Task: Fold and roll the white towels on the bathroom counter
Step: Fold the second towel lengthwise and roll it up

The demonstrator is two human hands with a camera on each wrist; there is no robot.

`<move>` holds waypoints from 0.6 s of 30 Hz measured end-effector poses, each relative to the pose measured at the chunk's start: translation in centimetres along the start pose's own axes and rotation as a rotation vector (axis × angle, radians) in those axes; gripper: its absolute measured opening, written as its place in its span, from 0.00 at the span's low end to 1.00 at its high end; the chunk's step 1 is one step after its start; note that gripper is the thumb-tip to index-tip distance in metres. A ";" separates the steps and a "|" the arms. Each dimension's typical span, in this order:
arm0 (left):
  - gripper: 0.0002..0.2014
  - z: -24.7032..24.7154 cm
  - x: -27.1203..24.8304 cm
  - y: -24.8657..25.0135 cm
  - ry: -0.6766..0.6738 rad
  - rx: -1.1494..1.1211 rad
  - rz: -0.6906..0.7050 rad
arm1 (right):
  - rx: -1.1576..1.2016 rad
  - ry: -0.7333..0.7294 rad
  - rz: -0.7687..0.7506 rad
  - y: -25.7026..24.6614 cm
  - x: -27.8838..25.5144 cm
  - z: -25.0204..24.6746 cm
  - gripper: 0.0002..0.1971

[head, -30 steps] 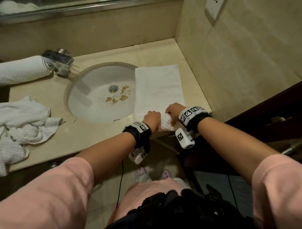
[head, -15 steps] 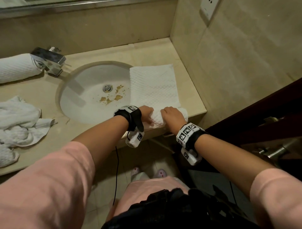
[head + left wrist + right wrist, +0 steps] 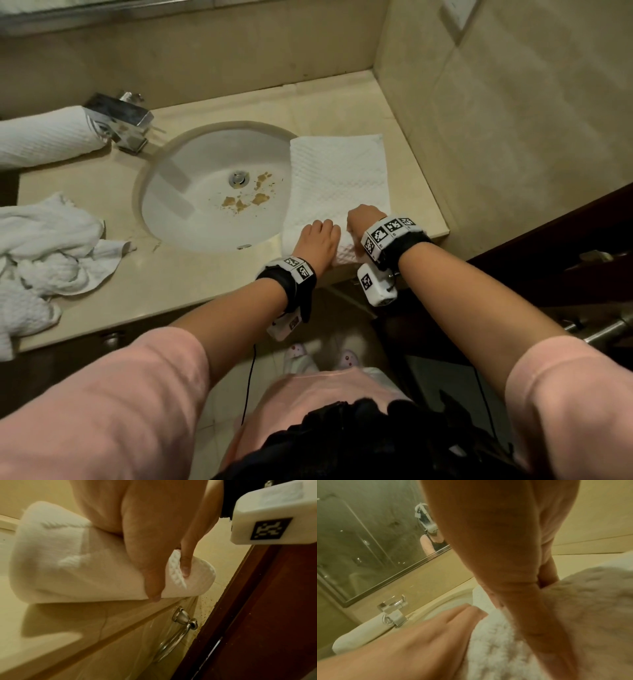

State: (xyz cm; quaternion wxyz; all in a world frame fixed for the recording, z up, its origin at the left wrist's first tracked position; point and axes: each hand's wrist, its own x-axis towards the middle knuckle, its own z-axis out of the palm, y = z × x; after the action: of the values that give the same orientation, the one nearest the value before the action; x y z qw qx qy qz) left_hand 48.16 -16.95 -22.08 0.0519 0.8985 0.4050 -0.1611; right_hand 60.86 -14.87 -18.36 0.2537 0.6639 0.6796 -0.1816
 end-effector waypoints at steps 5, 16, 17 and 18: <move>0.18 0.2 0.9 -0.8 -0.020 0.039 0.078 | 0.058 -0.042 0.002 0.4 0.1 -0.1 0.15; 0.28 -1.6 4.0 -3.1 -0.208 -0.256 0.134 | 0.126 0.317 -0.026 -0.1 -3.1 4.4 0.27; 0.28 -1.7 4.2 -3.2 -0.221 -0.276 0.149 | 0.106 0.355 -0.039 -0.2 -3.3 5.1 0.31; 0.28 -1.8 4.4 -3.2 -0.234 -0.291 0.165 | 0.080 0.377 -0.038 -0.2 -3.6 5.6 0.34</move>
State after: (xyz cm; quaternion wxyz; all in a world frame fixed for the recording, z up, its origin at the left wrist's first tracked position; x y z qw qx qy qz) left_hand 48.92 -11.32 -21.75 0.2411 0.8868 0.3401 -0.1996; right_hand 61.16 -21.10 -20.81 0.0917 0.6828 0.7198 -0.0857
